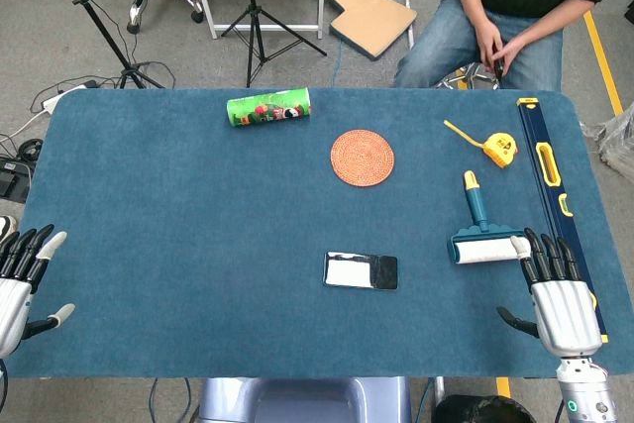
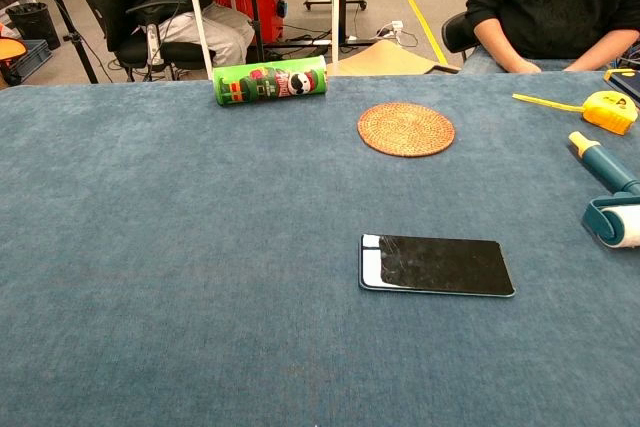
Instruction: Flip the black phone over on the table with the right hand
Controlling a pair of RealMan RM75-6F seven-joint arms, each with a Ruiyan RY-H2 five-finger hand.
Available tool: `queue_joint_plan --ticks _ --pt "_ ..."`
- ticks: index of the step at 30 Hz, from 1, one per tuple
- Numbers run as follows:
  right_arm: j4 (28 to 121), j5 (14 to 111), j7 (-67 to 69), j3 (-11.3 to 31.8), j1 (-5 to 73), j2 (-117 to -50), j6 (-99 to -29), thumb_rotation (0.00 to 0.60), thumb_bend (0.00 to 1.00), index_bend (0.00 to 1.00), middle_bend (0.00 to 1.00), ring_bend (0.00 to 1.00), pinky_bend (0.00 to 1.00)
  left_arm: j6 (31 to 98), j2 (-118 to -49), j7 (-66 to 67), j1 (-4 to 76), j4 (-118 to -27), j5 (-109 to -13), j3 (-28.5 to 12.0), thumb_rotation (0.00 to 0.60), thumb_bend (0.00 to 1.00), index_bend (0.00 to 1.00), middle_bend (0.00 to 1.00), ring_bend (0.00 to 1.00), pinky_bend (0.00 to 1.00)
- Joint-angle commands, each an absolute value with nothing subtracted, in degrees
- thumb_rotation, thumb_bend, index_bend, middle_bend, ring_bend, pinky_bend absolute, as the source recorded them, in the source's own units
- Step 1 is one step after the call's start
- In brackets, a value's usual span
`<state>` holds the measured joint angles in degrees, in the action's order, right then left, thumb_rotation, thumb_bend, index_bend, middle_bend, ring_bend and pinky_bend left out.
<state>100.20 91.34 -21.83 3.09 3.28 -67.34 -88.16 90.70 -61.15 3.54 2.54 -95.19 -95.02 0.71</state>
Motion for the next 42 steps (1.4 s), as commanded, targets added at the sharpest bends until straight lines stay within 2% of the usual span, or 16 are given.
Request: queue_joint_plan --ticks 1,10,15,19,20,24,26,33,37,42 --pt "100.19 91.25 -22.07 3.02 3.35 -67.42 -87.94 0.6 0.0 0.03 0.0 0.0 0.0 90.51 -61.16 3.5 2.63 -95.14 -94.86 0.64 0.6 0.0 0.0 0.0 0.0 0.0" --pt "99.77 89.76 -22.23 2.44 4.98 -68.83 -83.58 0.6 0.0 0.02 0.0 0.0 0.0 89.87 -61.19 3.34 2.92 -95.26 -93.8 0.21 0.6 0.0 0.0 0.0 0.0 0.0" --pt "100.27 87.51 -20.73 3.61 11.42 -70.96 -72.63 0.6 0.0 0.02 0.0 0.0 0.0 89.77 -61.15 3.52 2.89 -95.2 -92.66 -0.27 0.6 0.0 0.0 0.0 0.0 0.0" --pt "101.74 81.62 -20.33 7.23 19.17 -73.66 -60.98 0.6 0.0 0.03 0.0 0.0 0.0 89.28 -61.49 4.36 3.01 -95.05 -91.31 -0.78 0.6 0.0 0.0 0.0 0.0 0.0" --pt "101.82 80.92 -20.57 7.72 20.05 -74.1 -59.87 0.6 0.0 0.03 0.0 0.0 0.0 89.21 -61.54 4.48 3.04 -95.04 -91.16 -0.85 0.6 0.0 0.0 0.0 0.0 0.0" --pt "100.91 72.44 -25.14 12.07 27.87 -79.39 -51.27 0.6 0.0 0.05 0.06 0.0 0.0 87.83 -62.14 5.71 3.43 -94.67 -89.02 -1.45 0.6 0.0 0.0 0.0 0.0 0.0" --pt "99.8 68.36 -28.78 13.13 30.77 -81.93 -49.49 0.6 0.0 0.09 0.11 0.0 0.0 87.28 -62.36 6.13 3.66 -94.59 -88.23 -1.74 0.6 0.0 0.0 0.0 0.0 0.0" --pt "90.76 55.04 -40.75 14.15 38.23 -93.97 -51.47 0.6 0.0 0.18 0.23 0.0 0.0 85.29 -62.7 6.34 4.51 -94.27 -86.34 -2.26 0.6 0.0 0.0 0.0 0.0 0.0" --pt "88.67 52.08 -43.95 13.53 39.83 -97.68 -54.71 0.6 0.0 0.2 0.26 0.0 0.0 84.24 -62.91 6.67 5.02 -94.17 -85.81 -2.31 0.6 0.0 0.0 0.0 0.0 0.0" --pt "88.76 48.63 -47.32 12.22 40.79 -100.09 -57.71 0.6 0.0 0.2 0.26 0.0 0.0 83.43 -63.17 7.49 5.46 -94.35 -85.44 -2.28 0.6 0.0 0.0 0.0 0.0 0.0"
